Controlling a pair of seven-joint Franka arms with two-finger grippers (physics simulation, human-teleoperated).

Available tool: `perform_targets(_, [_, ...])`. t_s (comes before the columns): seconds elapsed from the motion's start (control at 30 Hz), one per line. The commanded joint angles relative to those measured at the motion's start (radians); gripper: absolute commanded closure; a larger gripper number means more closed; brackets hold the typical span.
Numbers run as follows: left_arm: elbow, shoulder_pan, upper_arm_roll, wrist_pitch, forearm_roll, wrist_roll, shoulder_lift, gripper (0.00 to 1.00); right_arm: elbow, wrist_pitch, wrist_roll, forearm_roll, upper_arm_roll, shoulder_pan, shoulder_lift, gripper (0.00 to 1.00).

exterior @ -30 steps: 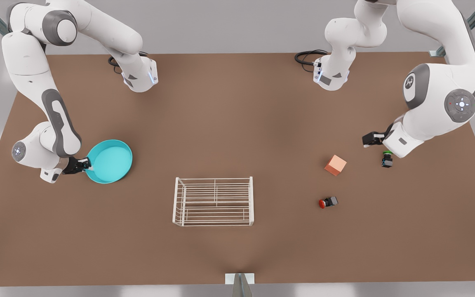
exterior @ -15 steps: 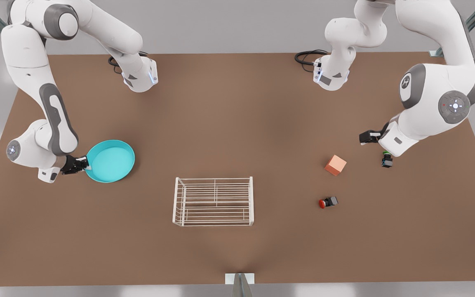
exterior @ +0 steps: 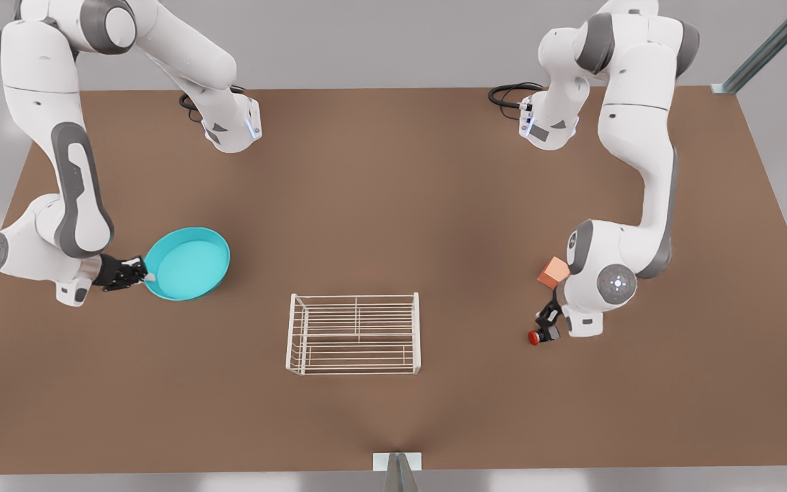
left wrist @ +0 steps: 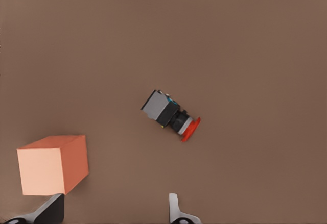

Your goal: Place the plate on the shelf with right arm and place the red button switch in the plate with left arm

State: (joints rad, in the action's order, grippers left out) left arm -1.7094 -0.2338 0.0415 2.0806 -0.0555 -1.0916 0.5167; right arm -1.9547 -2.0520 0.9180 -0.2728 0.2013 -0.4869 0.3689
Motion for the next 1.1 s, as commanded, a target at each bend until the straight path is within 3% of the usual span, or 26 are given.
perform_targets(0.0, [-0.033, -0.002, -0.002, 0.271, 0.017, -1.048, 0.005, 0.0, 0.016, 0.15, -0.042, -0.034, 0.004, 0.004, -0.001, 0.78])
perform_targets(0.1, [0.03, -0.005, 0.003, 0.289, 0.126, -1.183, 0.074, 0.0, 0.054, 0.202, -0.088, -0.069, 0.04, 0.005, -0.002, 0.78])
perform_targets(0.2, [0.039, -0.001, 0.001, 0.335, 0.043, -1.212, 0.085, 0.0, 0.102, 0.243, -0.119, -0.094, 0.064, 0.005, -0.001, 0.78])
perform_targets(0.47, [0.059, -0.012, 0.001, 0.338, 0.063, -1.251, 0.17, 0.0, 0.249, 0.328, -0.277, -0.124, 0.063, 0.108, -0.001, 0.78])
perform_targets(0.73, [0.017, -0.018, 0.0, 0.335, 0.129, -1.254, 0.189, 0.0, 0.353, 0.371, -0.653, -0.124, 0.061, 0.249, 0.005, 0.78])
perform_targets(1.07, [0.112, -0.013, 0.001, 0.34, 0.157, -1.205, 0.275, 0.0, 0.606, 0.351, -1.038, -0.124, 0.055, 0.43, 0.179, 0.78])
